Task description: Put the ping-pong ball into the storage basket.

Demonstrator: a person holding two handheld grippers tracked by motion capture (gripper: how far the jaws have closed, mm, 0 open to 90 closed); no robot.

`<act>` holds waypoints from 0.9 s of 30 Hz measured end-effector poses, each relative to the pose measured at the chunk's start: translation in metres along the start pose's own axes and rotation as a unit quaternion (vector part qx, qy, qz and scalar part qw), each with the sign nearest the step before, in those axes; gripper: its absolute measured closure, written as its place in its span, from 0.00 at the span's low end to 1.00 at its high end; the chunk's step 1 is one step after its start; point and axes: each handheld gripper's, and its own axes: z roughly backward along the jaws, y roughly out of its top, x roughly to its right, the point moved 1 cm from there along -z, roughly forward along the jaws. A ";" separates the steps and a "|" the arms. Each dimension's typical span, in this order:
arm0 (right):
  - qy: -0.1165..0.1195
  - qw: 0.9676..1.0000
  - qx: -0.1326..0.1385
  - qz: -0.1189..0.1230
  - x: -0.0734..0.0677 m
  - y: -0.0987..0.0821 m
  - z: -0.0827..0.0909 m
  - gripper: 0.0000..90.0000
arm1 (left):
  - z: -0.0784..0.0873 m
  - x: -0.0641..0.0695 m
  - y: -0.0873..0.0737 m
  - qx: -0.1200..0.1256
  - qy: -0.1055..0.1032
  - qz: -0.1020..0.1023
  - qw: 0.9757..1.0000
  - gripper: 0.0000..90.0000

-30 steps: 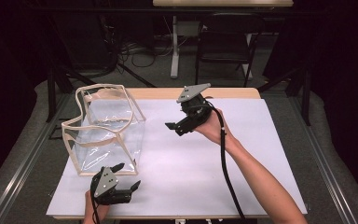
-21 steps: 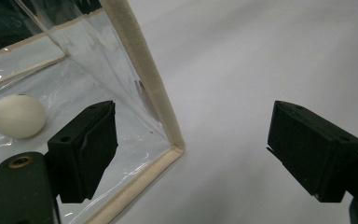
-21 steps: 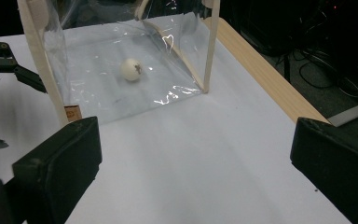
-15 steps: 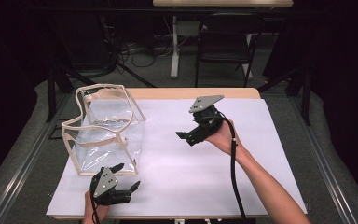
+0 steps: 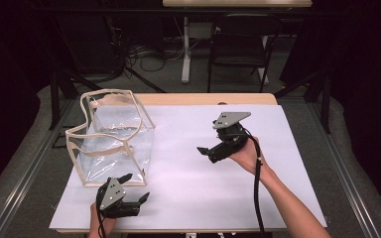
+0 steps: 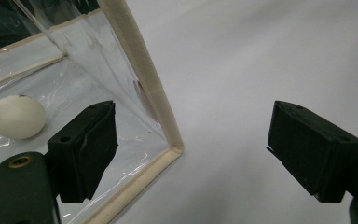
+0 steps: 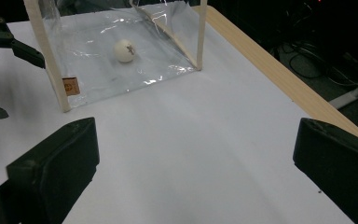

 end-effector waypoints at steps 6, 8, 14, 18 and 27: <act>-0.008 1.000 0.007 -0.002 -0.001 -0.012 0.008 0.00 | 0.000 0.000 0.000 0.000 -0.001 0.000 1.000 0.18; -0.013 1.000 0.010 -0.004 -0.002 -0.017 0.011 0.00 | 0.000 0.000 0.000 0.000 0.000 0.000 1.000 0.18; -0.017 1.000 0.015 -0.005 -0.004 -0.031 0.017 0.00 | 0.000 0.000 0.000 -0.002 0.001 0.000 1.000 0.18; -0.024 0.999 0.020 -0.011 -0.006 -0.043 0.021 0.00 | 0.000 0.000 0.000 -0.003 0.002 0.000 1.000 0.18; -0.037 0.999 0.021 -0.018 -0.009 -0.069 0.029 0.00 | -0.001 0.000 0.000 -0.002 0.002 0.000 1.000 0.18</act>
